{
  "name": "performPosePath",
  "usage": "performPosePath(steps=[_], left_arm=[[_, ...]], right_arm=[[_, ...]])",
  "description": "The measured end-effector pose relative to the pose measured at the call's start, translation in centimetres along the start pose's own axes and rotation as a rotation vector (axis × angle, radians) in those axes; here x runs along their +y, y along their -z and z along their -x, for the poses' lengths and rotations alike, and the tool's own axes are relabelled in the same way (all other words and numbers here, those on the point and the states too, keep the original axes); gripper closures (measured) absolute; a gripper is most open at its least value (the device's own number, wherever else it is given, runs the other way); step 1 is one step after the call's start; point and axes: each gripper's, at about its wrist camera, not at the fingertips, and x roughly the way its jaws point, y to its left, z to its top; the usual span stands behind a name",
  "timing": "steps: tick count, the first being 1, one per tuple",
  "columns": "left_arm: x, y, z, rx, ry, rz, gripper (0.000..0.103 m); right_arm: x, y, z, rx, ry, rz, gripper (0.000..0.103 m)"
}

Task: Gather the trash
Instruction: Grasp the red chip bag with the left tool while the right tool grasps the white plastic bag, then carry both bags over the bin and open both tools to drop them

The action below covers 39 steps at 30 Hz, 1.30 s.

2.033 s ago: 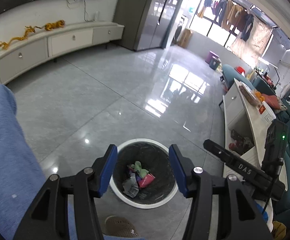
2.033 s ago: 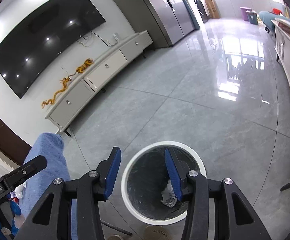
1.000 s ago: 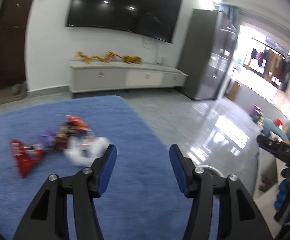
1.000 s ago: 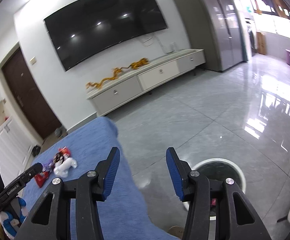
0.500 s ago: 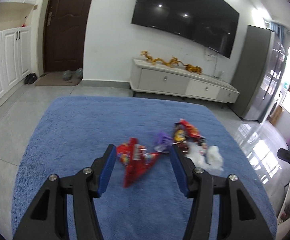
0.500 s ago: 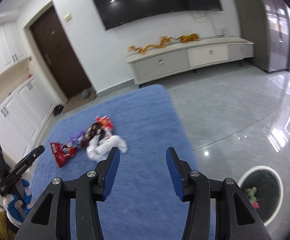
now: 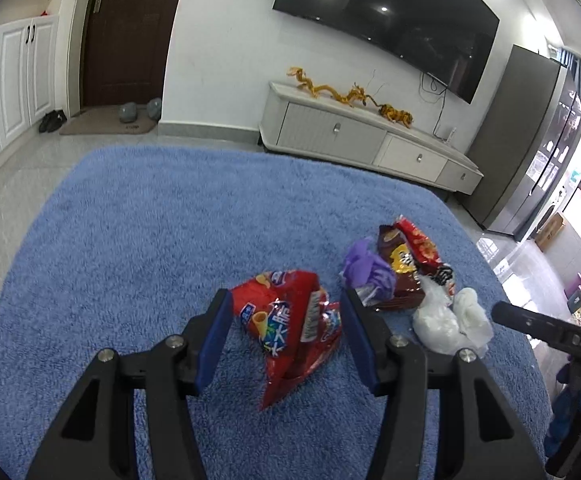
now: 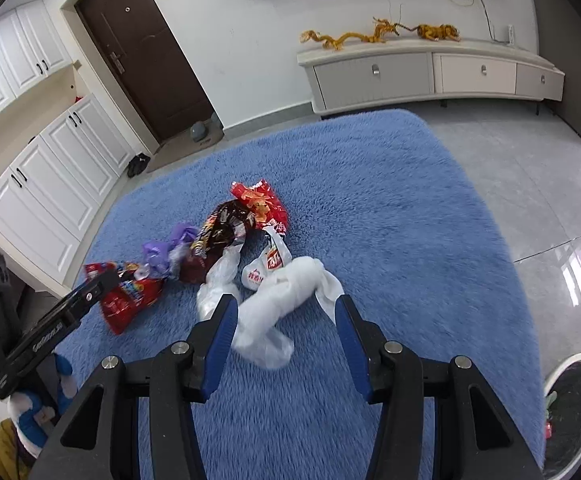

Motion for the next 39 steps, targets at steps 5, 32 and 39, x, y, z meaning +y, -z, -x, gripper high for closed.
performPosePath(steps=[5,32,39], left_arm=[[0.2,0.4,-1.3,0.029,0.013,0.013,0.057],[-3.1,2.0,9.2,-0.109,0.039,-0.052,0.091],[-7.1,1.6,12.1,-0.149,0.091,-0.097,0.091]], right_arm=[[-0.7,-0.3,-2.1,0.031,-0.022,-0.033,0.055],[-3.2,3.7,10.0,-0.183,-0.040,-0.059,0.088],[-4.3,5.3,15.2,-0.272,-0.024,-0.057,0.088]])
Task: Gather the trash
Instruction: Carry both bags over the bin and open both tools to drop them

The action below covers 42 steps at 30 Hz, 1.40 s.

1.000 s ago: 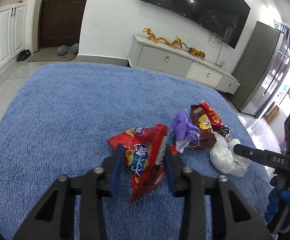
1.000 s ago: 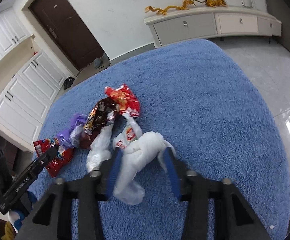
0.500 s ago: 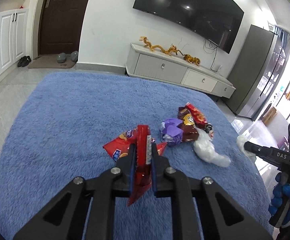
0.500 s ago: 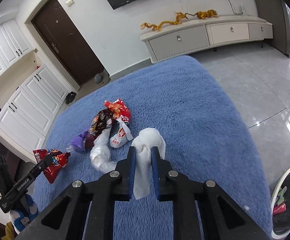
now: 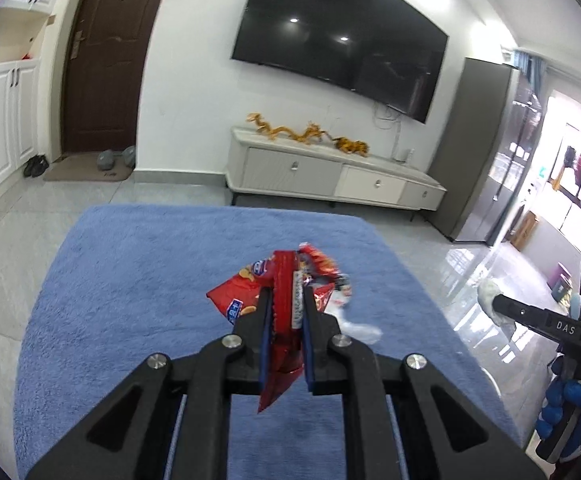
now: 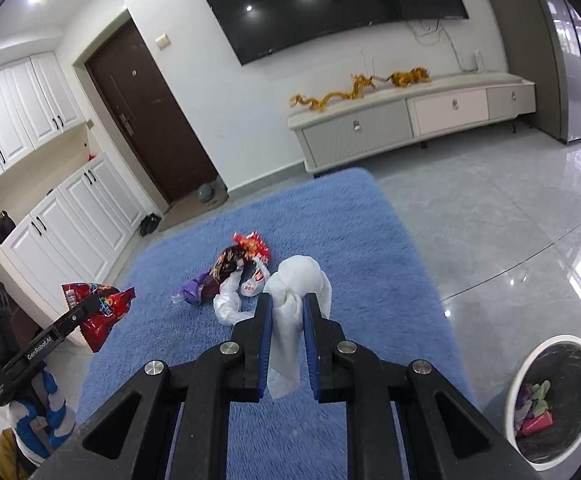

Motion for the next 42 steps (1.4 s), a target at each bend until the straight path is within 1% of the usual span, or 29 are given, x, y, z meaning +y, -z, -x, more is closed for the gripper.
performPosePath(steps=[5,9,12,16,19,22,24,27,31,36,40,42], left_arm=[[-4.7,-0.3,0.0,0.017,0.069,-0.046,0.091],[-9.5,-0.3,-0.4,0.032,0.122,-0.102,0.091],[-13.7,-0.1,-1.1,0.052,0.175,-0.152,0.091],[-20.2,0.5,-2.7,0.096,0.266,-0.220,0.091],[-25.6,1.5,-4.3,0.140,0.333,-0.281,0.091],[-30.1,2.6,-5.8,0.186,0.385,-0.331,0.091],[-33.5,3.7,-6.9,0.221,0.416,-0.366,0.091],[-37.8,5.3,-8.7,0.271,0.451,-0.410,0.091],[-42.3,7.6,-11.4,0.337,0.479,-0.452,0.090],[-45.4,9.9,-15.2,0.409,0.507,-0.475,0.090],[-47.4,11.6,-18.2,0.483,0.537,-0.465,0.089],[-47.8,12.1,-19.3,0.511,0.548,-0.456,0.089]], right_arm=[[-2.6,0.4,4.1,-0.068,0.032,-0.041,0.088],[-5.6,0.9,7.5,-0.120,0.101,-0.076,0.088],[-8.2,1.6,10.2,-0.154,0.168,-0.102,0.088],[-11.4,2.7,13.0,-0.182,0.259,-0.135,0.088],[-14.0,3.7,15.0,-0.200,0.325,-0.172,0.088],[-16.6,4.7,16.3,-0.210,0.369,-0.220,0.088],[-18.6,5.4,16.7,-0.210,0.390,-0.257,0.088],[-21.7,6.6,16.8,-0.194,0.408,-0.320,0.088],[-25.4,8.2,16.2,-0.159,0.417,-0.385,0.088],[-28.9,9.6,14.7,-0.117,0.427,-0.447,0.088],[-31.0,10.4,13.5,-0.087,0.431,-0.484,0.086],[-31.9,10.8,12.9,-0.074,0.436,-0.503,0.086]])
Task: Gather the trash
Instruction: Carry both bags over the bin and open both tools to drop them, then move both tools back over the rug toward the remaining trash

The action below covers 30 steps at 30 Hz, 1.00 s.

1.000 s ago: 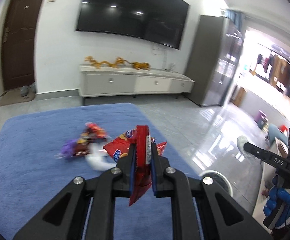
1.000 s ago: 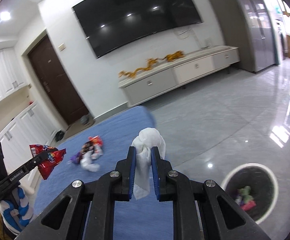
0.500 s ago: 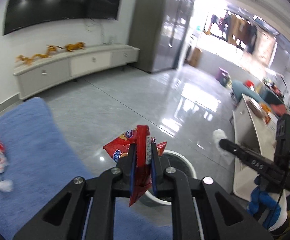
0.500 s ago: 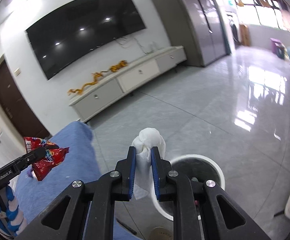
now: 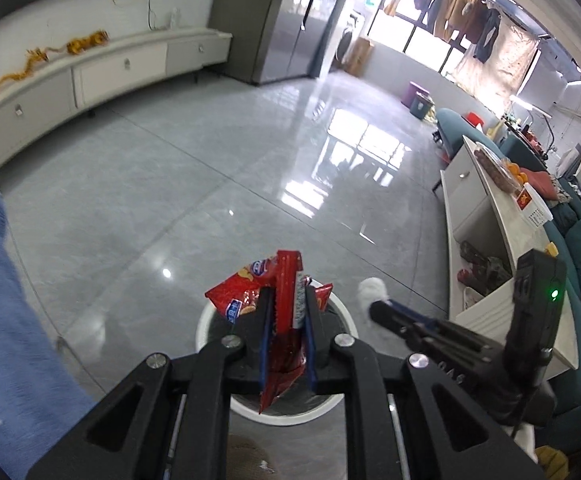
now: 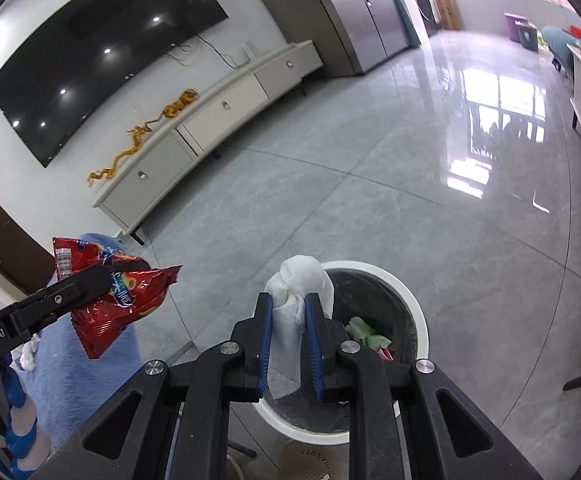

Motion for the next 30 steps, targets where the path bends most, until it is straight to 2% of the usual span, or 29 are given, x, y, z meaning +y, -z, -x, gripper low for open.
performPosePath(steps=[2,4,12,21,30], left_arm=[[0.1,-0.1,-1.3,0.023,0.025,0.021,0.078],[0.2,-0.4,-2.1,0.025,0.031,0.039,0.049],[0.2,-0.3,-2.0,0.017,0.001,0.035,0.049],[-0.8,0.4,3.3,-0.086,-0.155,-0.004,0.049],[-0.8,2.0,8.8,-0.174,-0.241,-0.001,0.049]], right_arm=[[-0.5,0.1,-0.7,0.009,0.014,-0.015,0.080],[-1.0,0.3,-1.1,0.014,0.024,-0.029,0.073],[-1.4,0.8,-0.5,0.009,0.047,-0.049,0.071],[0.7,0.5,2.4,-0.049,0.061,0.002,0.066],[3.3,0.6,4.9,-0.081,0.051,0.048,0.061]])
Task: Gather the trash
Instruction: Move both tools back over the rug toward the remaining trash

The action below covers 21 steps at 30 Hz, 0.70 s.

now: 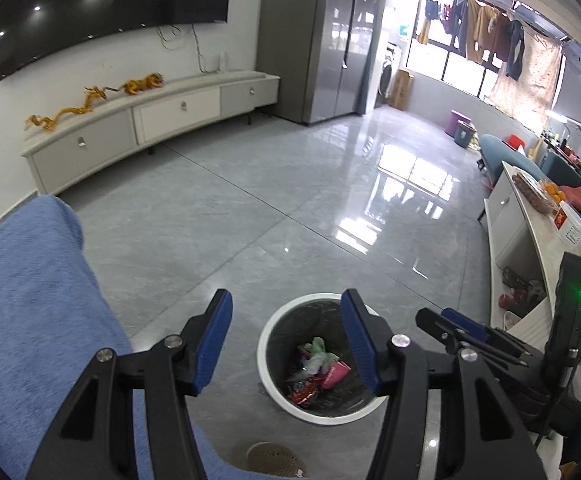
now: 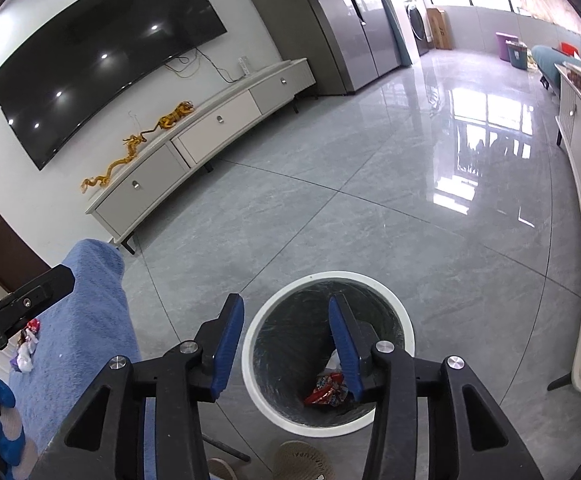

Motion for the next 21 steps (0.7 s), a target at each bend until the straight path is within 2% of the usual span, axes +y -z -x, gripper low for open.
performPosePath(steps=[8,12,21], left_arm=[[2.4,0.4,4.8,-0.068,-0.039,0.041,0.048],[3.6,1.1,7.5,-0.113,-0.068,0.051,0.041],[6.9,2.7,12.5,-0.167,-0.126,0.106,0.039]], right_arm=[[3.3,-0.1,2.8,-0.046,-0.018,0.064,0.056],[4.8,-0.1,4.0,-0.070,-0.029,0.094,0.050],[8.3,0.6,6.0,-0.102,-0.050,0.167,0.044]])
